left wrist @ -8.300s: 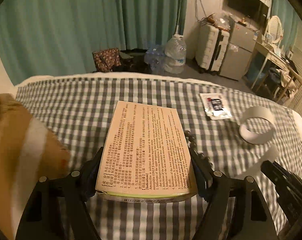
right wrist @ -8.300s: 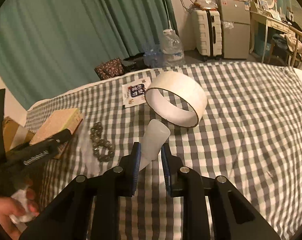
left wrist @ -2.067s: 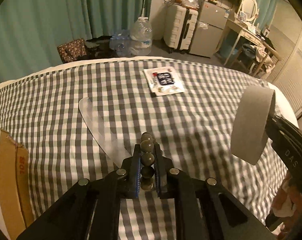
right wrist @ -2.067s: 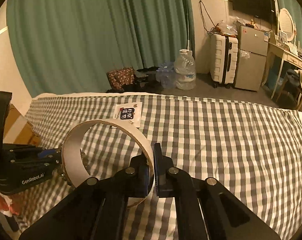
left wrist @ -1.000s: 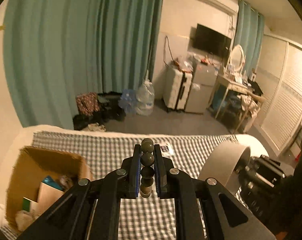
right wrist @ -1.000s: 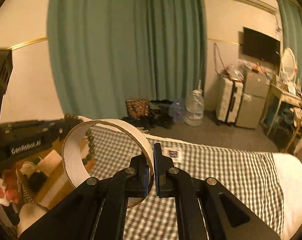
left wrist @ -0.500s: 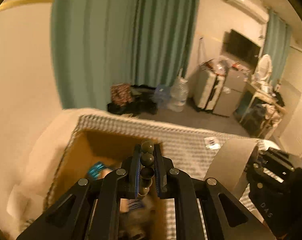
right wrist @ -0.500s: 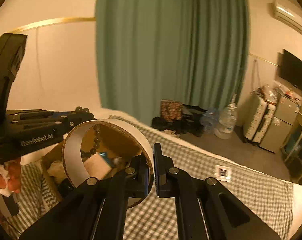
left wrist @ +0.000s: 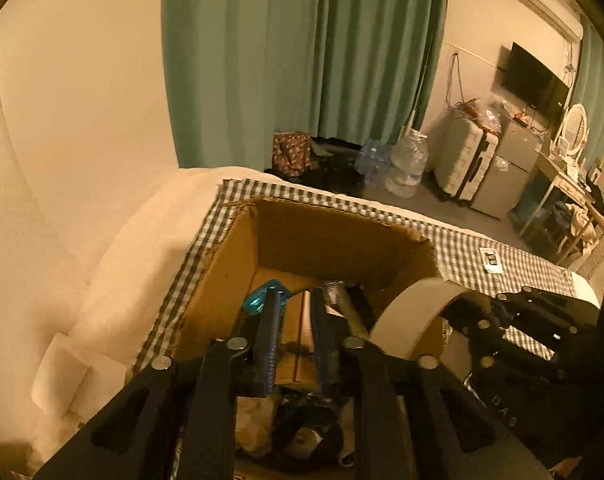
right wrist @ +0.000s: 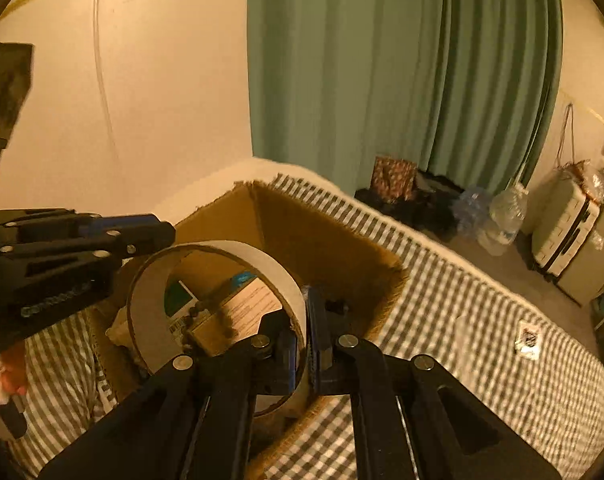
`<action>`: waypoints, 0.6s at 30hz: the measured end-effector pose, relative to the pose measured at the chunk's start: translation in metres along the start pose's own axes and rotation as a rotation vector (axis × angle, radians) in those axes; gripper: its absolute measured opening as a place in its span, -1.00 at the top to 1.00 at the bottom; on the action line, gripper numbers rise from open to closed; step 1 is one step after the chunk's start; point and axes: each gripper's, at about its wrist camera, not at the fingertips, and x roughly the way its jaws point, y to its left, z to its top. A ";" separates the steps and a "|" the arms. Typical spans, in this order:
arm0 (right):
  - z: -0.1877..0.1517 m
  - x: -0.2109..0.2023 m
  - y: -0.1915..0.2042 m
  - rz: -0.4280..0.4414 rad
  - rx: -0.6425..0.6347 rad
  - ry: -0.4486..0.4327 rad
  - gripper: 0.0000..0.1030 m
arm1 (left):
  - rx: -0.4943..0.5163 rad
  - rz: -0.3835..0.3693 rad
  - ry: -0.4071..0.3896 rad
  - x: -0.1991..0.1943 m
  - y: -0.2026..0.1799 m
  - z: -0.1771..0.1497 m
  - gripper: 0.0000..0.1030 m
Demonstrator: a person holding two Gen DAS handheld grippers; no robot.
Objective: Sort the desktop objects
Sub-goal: 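Carry the bracelet and tape roll into the cardboard box and release both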
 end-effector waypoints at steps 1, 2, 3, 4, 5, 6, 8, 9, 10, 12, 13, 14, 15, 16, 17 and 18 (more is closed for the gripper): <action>0.000 0.003 0.001 0.009 0.004 0.007 0.78 | -0.002 0.006 -0.002 -0.002 0.005 -0.002 0.12; -0.001 0.007 0.003 0.018 0.007 0.016 0.36 | -0.005 0.014 -0.007 -0.004 0.007 -0.003 -0.03; -0.001 0.007 0.007 0.011 0.004 0.018 -0.29 | -0.007 0.023 -0.012 -0.005 0.008 -0.004 -0.20; -0.002 0.006 0.008 -0.005 -0.001 0.011 -0.47 | -0.008 0.028 -0.016 -0.005 0.009 -0.005 -0.26; -0.004 0.003 0.010 -0.027 -0.008 -0.012 -0.49 | -0.009 0.031 -0.016 -0.005 0.010 -0.005 -0.28; -0.005 -0.001 0.011 -0.039 -0.012 -0.034 -0.49 | -0.008 0.032 -0.012 -0.006 0.010 -0.006 -0.31; -0.005 -0.008 0.007 -0.004 0.006 -0.049 -0.49 | -0.005 0.026 -0.005 -0.007 0.007 -0.007 -0.33; -0.006 -0.010 0.006 0.011 0.017 -0.048 -0.49 | -0.006 0.021 -0.004 -0.008 0.004 -0.009 -0.35; -0.006 -0.012 0.004 0.027 0.032 -0.042 -0.50 | -0.011 0.019 -0.005 -0.009 0.004 -0.010 -0.40; -0.007 -0.012 0.001 0.063 0.048 -0.009 -0.54 | -0.019 0.019 -0.008 -0.013 -0.001 -0.011 -0.43; -0.007 -0.014 0.000 0.059 0.050 -0.006 -0.54 | -0.022 0.015 -0.010 -0.016 -0.003 -0.012 -0.44; -0.008 -0.018 -0.001 0.051 0.050 -0.015 -0.54 | -0.022 0.011 -0.011 -0.019 -0.006 -0.012 -0.45; -0.008 -0.022 -0.003 0.045 0.047 -0.026 -0.54 | -0.021 0.009 -0.012 -0.021 -0.009 -0.012 -0.50; -0.008 -0.025 -0.004 0.041 0.047 -0.035 -0.54 | -0.020 0.010 -0.014 -0.023 -0.010 -0.011 -0.56; -0.010 -0.031 -0.006 0.037 0.046 -0.043 -0.54 | -0.014 0.017 -0.020 -0.026 -0.014 -0.012 -0.57; -0.013 -0.036 -0.007 0.033 0.047 -0.051 -0.54 | -0.007 0.023 -0.023 -0.028 -0.018 -0.012 -0.58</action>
